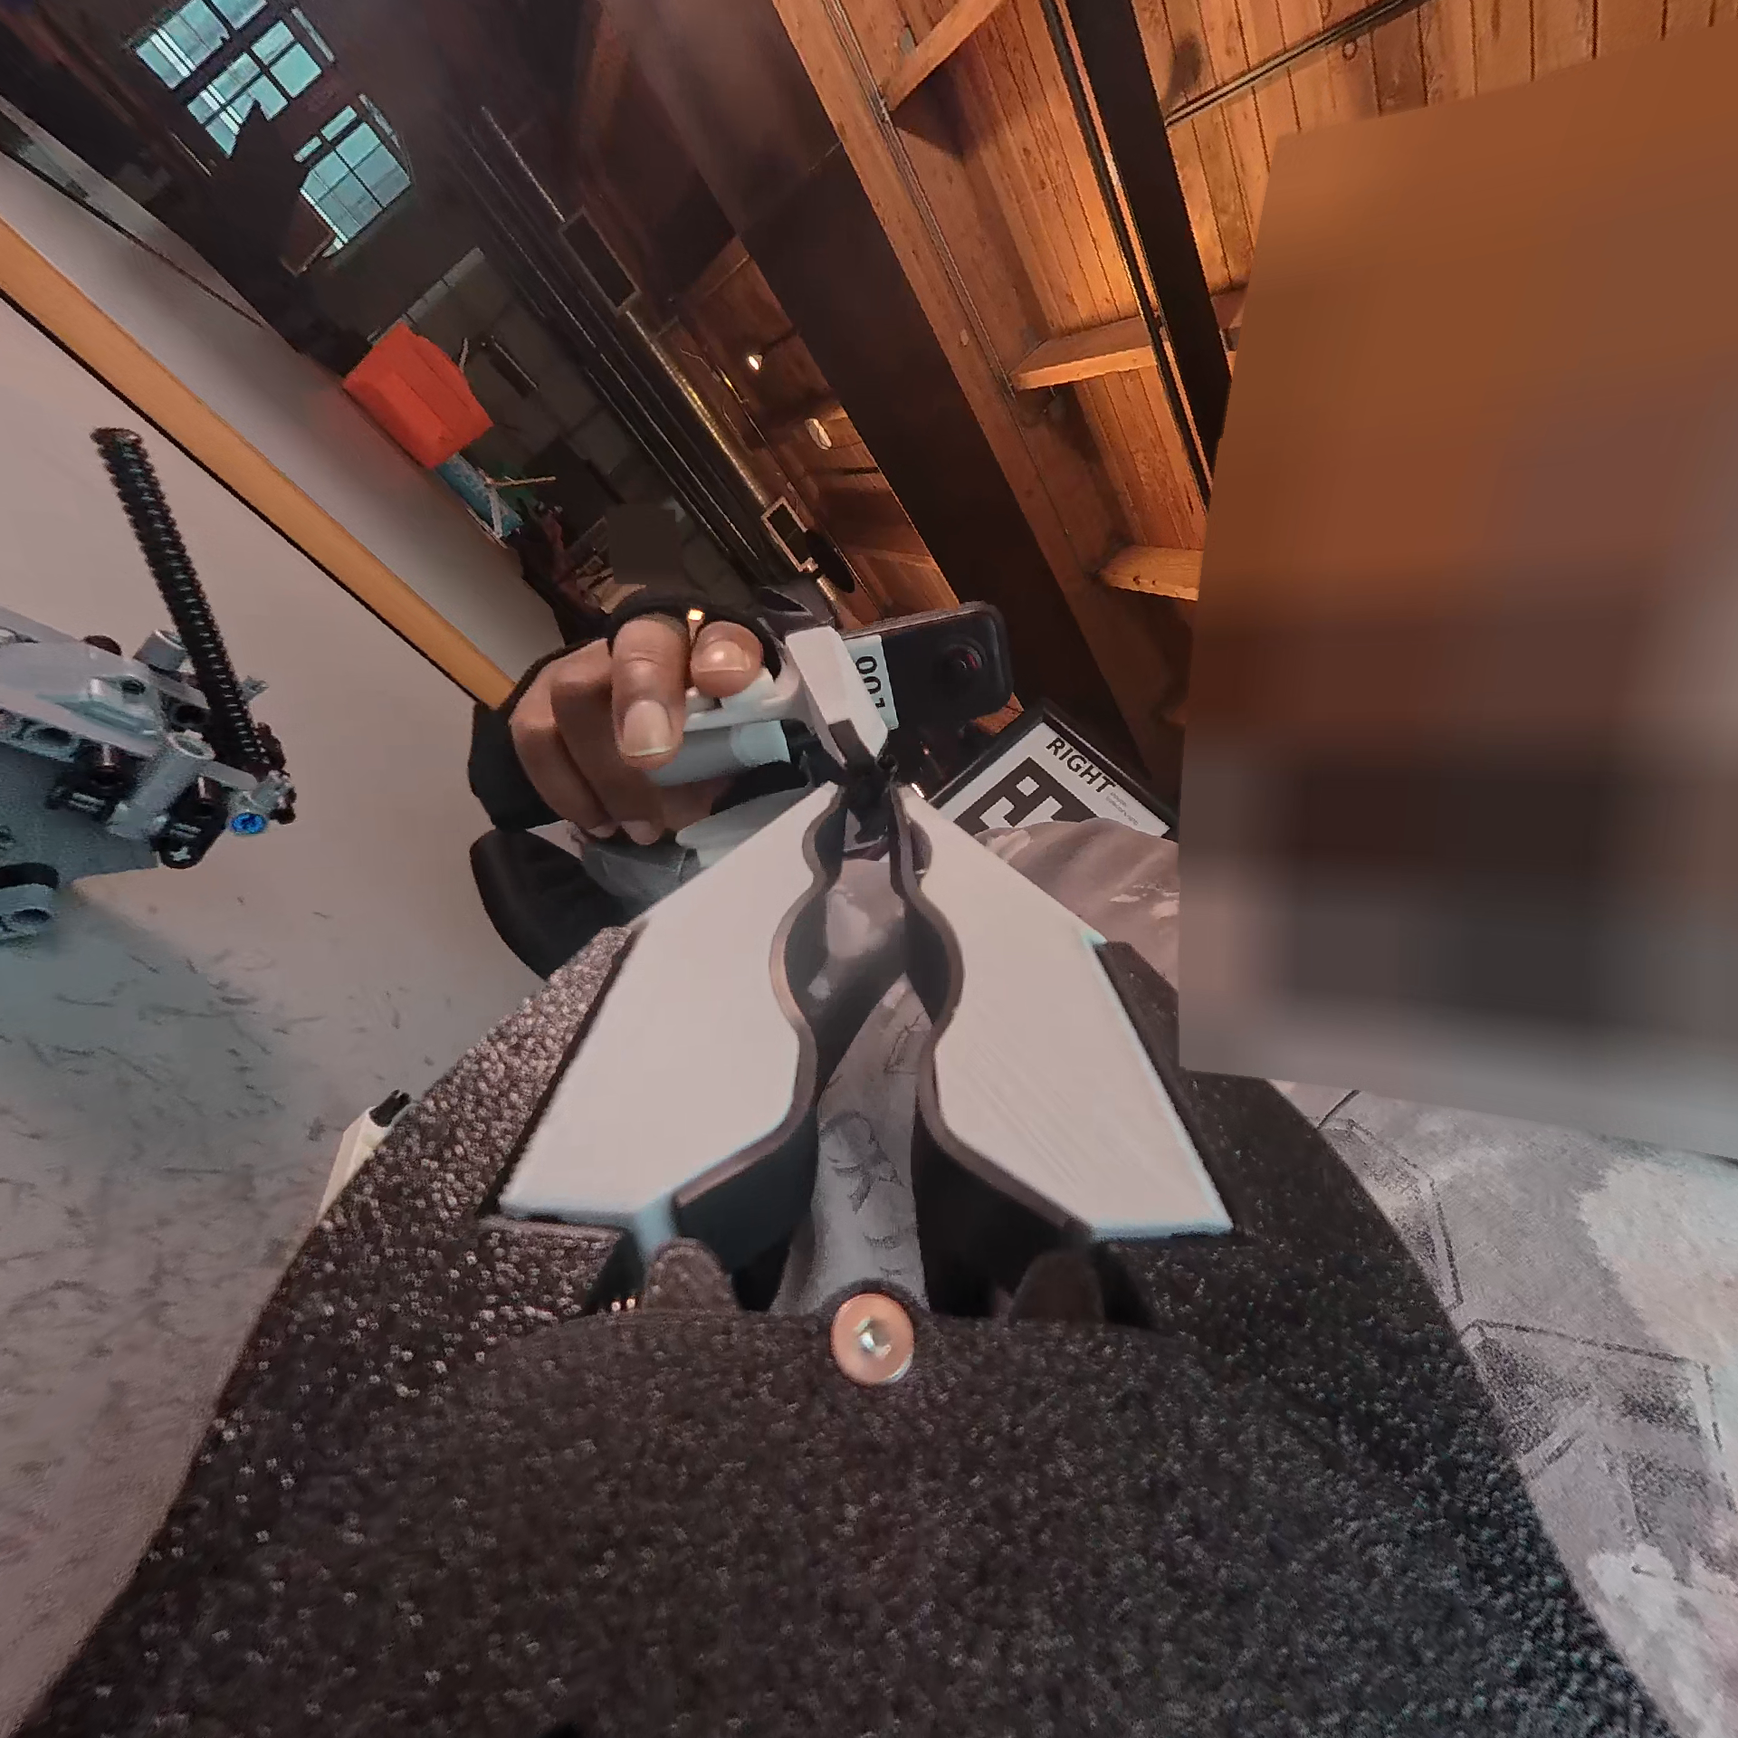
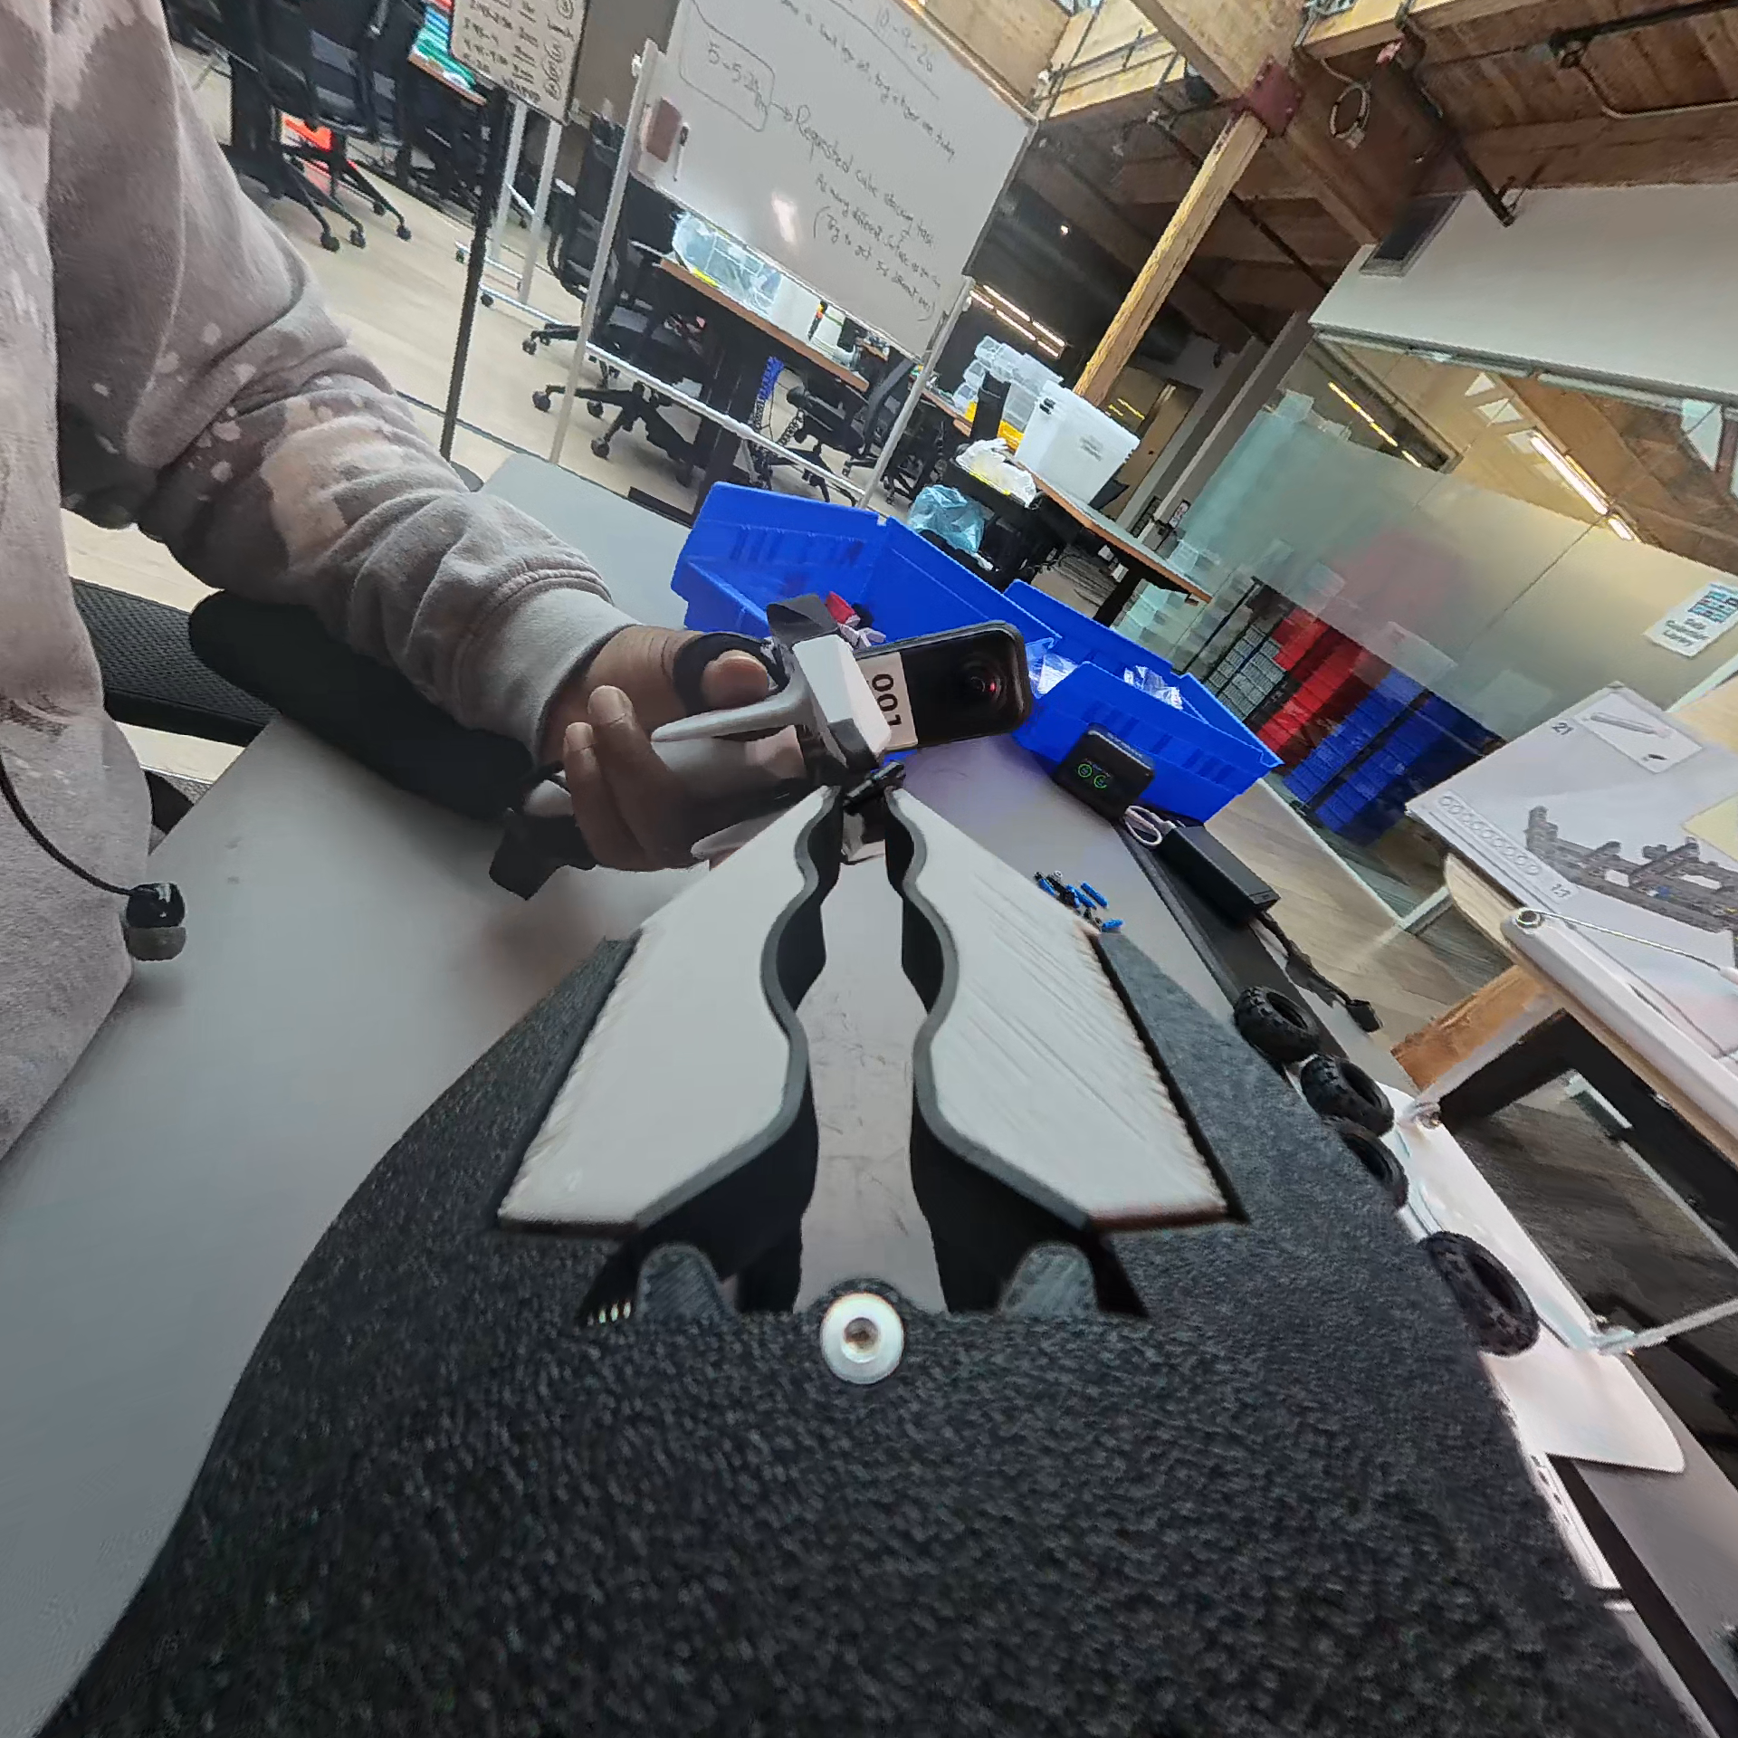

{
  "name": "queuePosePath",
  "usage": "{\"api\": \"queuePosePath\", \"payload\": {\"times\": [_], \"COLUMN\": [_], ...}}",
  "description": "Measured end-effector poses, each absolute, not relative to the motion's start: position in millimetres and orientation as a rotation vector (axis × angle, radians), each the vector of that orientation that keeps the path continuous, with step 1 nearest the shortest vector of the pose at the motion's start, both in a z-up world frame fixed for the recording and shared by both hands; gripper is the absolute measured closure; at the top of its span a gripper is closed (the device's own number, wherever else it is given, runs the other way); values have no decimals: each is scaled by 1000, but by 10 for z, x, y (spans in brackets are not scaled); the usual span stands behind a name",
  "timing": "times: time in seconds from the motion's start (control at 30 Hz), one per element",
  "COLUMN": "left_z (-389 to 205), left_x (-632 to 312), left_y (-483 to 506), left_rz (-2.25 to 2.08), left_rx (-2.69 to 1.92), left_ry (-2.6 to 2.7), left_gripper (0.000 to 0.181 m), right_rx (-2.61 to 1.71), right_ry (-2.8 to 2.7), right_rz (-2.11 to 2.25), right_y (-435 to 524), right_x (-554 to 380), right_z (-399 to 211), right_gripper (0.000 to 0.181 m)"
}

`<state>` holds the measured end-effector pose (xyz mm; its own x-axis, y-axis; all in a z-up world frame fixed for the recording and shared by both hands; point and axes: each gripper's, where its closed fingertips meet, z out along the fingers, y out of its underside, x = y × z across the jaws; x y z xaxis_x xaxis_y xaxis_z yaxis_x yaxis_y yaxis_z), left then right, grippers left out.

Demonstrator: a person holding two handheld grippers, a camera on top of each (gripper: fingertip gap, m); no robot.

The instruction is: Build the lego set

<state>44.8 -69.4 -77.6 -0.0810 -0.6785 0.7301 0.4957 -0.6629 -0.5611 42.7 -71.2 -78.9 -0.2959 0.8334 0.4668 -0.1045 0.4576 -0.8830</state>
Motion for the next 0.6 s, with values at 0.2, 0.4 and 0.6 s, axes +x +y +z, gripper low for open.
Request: {"api": "queuePosePath", "payload": {"times": [0.2, 0.4, 0.6], "left_z": [-838, -925, -1017], "left_x": [440, 470, 457], "left_y": [-684, -668, -621], "left_rz": [-1757, -1681, -1567], "left_rx": [-1451, -1525, -1603], "left_ry": [251, 274, 293], "left_gripper": [170, 174, 172], "right_rx": [-655, -648, -622], "right_ry": [-1680, -1717, -1732], "right_rz": [1022, 952, 804], "right_y": [-719, -712, -661], "right_x": [432, 415, 370], "right_z": [-915, -988, -1062], "right_gripper": [173, 173, 173]}}
